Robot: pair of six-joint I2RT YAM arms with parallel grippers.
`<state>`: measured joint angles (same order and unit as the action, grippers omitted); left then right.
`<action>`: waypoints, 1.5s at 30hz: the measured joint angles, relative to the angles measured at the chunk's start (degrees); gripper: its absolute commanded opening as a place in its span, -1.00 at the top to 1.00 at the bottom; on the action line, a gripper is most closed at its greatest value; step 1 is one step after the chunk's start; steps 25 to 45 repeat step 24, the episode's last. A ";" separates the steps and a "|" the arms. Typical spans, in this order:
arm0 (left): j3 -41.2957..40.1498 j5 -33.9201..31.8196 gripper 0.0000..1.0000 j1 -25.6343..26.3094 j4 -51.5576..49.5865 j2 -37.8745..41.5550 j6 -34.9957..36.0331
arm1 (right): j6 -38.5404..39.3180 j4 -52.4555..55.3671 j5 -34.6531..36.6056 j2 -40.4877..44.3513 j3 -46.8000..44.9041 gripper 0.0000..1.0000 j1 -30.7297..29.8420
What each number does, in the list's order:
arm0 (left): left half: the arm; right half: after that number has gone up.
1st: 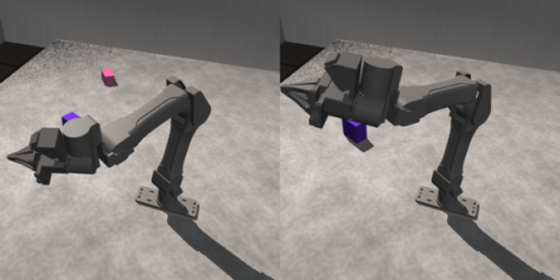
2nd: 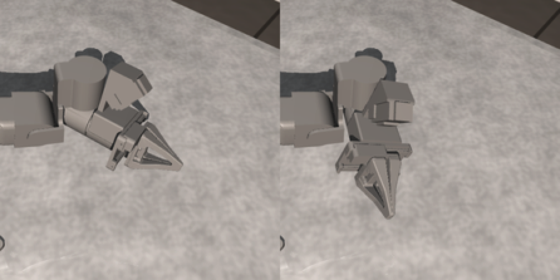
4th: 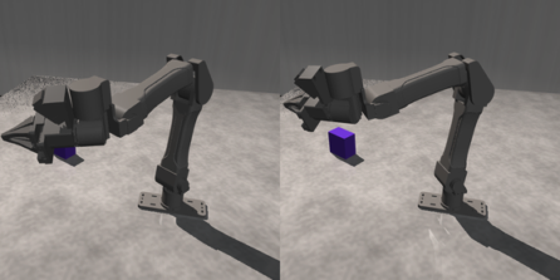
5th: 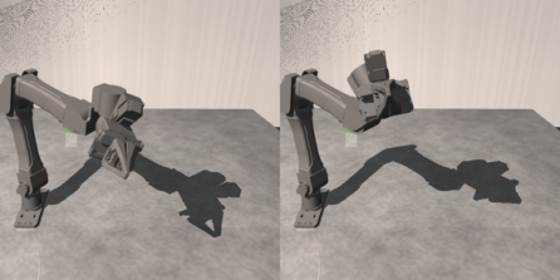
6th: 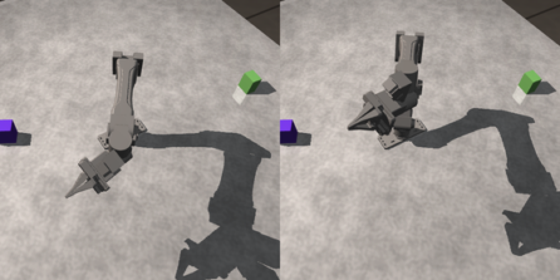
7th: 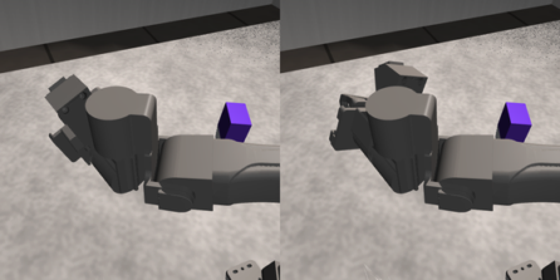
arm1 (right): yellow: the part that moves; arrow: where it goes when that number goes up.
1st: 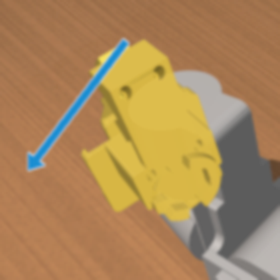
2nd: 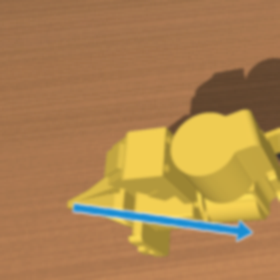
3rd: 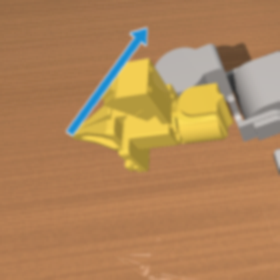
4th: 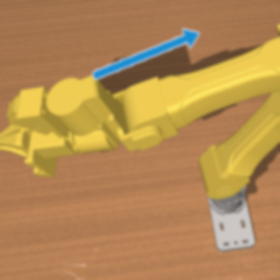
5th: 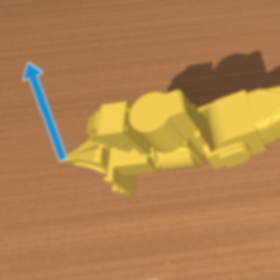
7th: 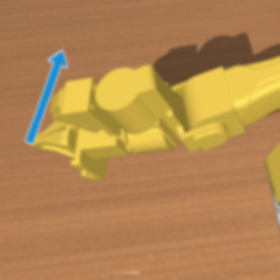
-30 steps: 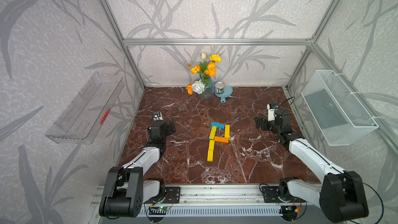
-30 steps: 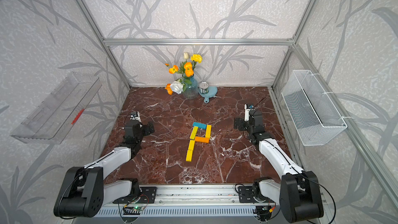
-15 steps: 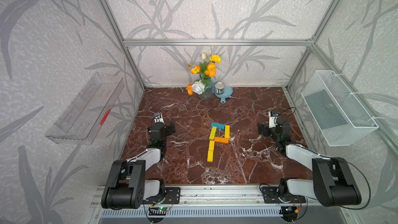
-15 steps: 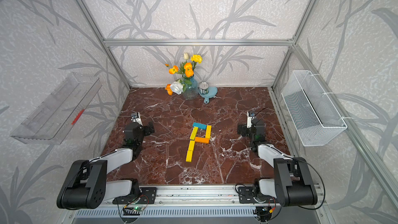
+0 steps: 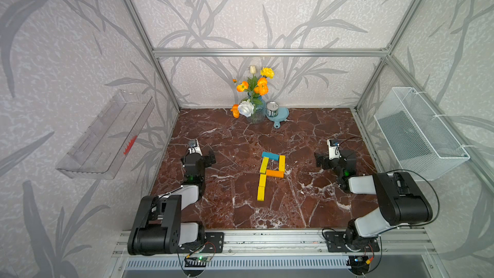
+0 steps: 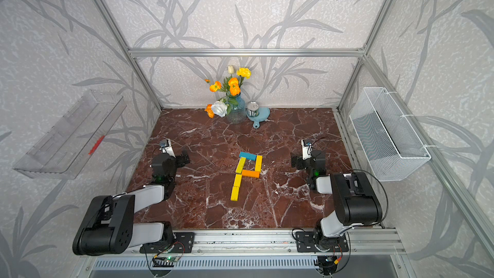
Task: Assemble the letter p with building blocks
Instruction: Reset both arms
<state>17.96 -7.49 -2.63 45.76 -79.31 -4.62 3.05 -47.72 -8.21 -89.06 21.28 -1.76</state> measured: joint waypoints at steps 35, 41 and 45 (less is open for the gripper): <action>4.28 2.01 -0.99 -0.31 1.22 -8.59 0.57 | 0.22 -0.44 0.17 0.28 0.74 -0.98 -0.02; 4.28 2.01 -0.99 -0.31 1.22 -8.59 0.57 | 0.22 -0.44 0.17 0.28 0.74 -0.98 -0.02; 4.28 2.01 -0.99 -0.31 1.22 -8.59 0.57 | 0.22 -0.44 0.17 0.28 0.74 -0.98 -0.02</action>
